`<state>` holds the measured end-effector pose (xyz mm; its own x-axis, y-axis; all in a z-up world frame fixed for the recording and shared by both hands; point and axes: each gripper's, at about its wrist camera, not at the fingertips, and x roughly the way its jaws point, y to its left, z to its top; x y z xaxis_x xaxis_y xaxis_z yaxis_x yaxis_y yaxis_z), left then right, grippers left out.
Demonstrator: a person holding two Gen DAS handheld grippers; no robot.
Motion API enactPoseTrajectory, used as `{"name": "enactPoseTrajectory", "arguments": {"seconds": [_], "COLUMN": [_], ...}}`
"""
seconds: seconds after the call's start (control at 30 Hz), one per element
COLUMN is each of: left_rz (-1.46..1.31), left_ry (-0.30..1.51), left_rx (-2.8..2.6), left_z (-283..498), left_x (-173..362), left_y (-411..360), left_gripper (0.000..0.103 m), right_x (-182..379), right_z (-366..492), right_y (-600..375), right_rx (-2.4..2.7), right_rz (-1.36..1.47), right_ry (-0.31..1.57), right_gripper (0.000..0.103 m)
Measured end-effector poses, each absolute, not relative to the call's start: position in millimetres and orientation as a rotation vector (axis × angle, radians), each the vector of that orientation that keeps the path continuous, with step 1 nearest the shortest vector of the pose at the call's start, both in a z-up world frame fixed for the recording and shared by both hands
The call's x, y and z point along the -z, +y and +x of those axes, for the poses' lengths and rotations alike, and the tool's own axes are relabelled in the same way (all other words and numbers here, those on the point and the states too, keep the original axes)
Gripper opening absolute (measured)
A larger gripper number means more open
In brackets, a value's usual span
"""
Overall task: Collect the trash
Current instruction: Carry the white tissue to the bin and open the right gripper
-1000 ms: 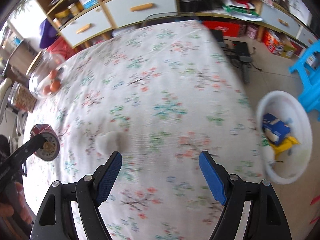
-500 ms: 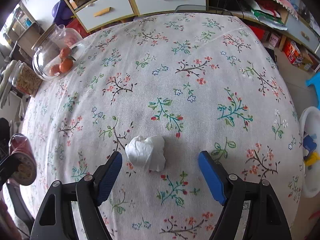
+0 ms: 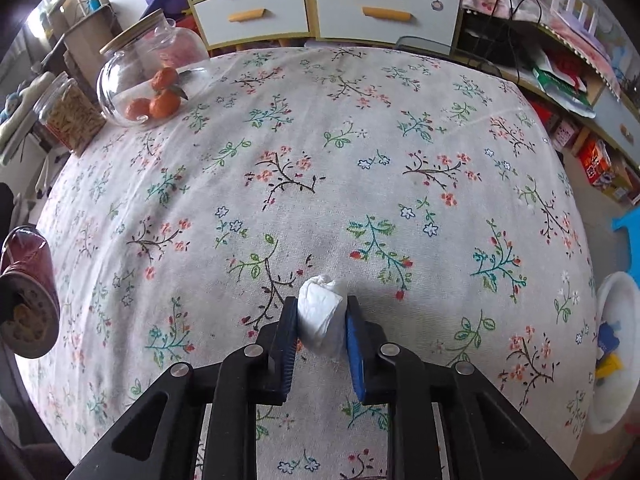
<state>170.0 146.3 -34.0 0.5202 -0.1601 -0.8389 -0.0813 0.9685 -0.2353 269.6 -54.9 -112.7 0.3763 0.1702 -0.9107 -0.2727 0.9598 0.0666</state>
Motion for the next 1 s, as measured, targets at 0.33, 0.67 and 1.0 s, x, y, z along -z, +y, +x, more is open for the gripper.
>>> {"name": "enactPoseTrajectory", "arguments": {"seconds": [0.33,0.67,1.0], "left_rz": [-0.241,-0.232,-0.203], "left_ry": [1.0,0.986,0.993], "left_rx": [0.073,0.141,0.235], "left_z": [170,175,180], "left_x": [27,24,26], "left_y": [127,81,17], "left_gripper": [0.089,0.089,0.089], "right_x": [85,53,38], "right_z": [264,252,230], "right_y": [-109,-209,-323], "right_rx": [-0.249,-0.131,0.012], "right_rz": [-0.006,0.087,0.215], "right_ry": [1.123,1.088,1.078], "right_gripper": [0.022,0.022,0.022]}}
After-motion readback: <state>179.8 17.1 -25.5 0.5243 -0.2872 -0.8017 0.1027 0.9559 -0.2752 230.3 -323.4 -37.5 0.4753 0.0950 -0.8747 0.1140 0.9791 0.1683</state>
